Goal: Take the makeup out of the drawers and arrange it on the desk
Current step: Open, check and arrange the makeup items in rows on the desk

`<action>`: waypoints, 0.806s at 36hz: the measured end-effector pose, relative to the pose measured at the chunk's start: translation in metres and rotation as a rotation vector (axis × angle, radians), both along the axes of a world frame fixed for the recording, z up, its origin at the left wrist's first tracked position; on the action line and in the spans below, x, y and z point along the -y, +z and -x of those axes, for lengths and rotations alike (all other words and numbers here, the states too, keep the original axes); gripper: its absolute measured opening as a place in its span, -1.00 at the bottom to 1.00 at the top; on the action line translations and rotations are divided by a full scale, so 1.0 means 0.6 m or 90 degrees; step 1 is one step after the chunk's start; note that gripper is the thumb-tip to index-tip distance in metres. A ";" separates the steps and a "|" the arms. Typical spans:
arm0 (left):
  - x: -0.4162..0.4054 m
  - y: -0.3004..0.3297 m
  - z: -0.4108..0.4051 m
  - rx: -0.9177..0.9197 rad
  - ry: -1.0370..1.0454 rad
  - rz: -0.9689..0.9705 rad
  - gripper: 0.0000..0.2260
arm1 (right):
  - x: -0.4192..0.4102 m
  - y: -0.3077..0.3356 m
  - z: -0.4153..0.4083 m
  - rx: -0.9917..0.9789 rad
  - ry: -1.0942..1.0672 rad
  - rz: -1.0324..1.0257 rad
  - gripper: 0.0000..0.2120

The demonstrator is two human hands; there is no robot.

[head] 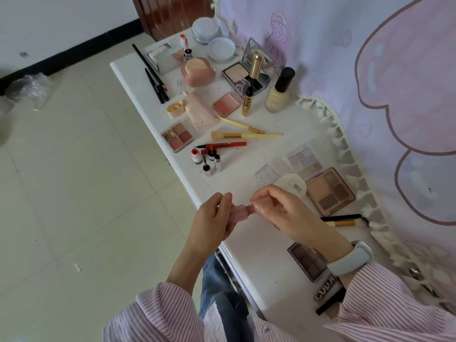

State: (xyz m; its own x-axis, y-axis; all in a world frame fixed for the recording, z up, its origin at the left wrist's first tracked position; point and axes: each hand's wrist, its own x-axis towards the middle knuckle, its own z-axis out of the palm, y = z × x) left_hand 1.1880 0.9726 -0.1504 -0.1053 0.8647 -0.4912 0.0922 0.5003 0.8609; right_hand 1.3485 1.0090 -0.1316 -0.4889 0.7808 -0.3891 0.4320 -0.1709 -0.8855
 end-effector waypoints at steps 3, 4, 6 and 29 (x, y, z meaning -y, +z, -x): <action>0.002 0.002 0.001 0.016 -0.003 0.018 -0.72 | -0.001 -0.001 -0.008 0.001 0.034 -0.011 -0.90; 0.002 0.003 0.000 0.025 -0.007 0.024 -0.72 | -0.002 -0.002 -0.011 0.013 0.039 -0.023 -0.89; 0.002 0.005 -0.002 0.042 -0.017 0.039 -0.71 | -0.004 -0.003 -0.017 0.039 0.055 -0.058 -0.87; -0.007 -0.020 -0.037 0.101 0.075 -0.089 -0.84 | -0.069 -0.029 -0.044 -0.172 -0.393 0.021 -0.89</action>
State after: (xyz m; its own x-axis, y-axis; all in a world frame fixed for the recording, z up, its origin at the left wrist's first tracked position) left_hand 1.2100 0.9769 -0.1626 -0.1414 0.9115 -0.3863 -0.1013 0.3749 0.9215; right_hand 1.3747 1.0504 -0.1493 -0.0399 0.9379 -0.3446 0.0096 -0.3445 -0.9387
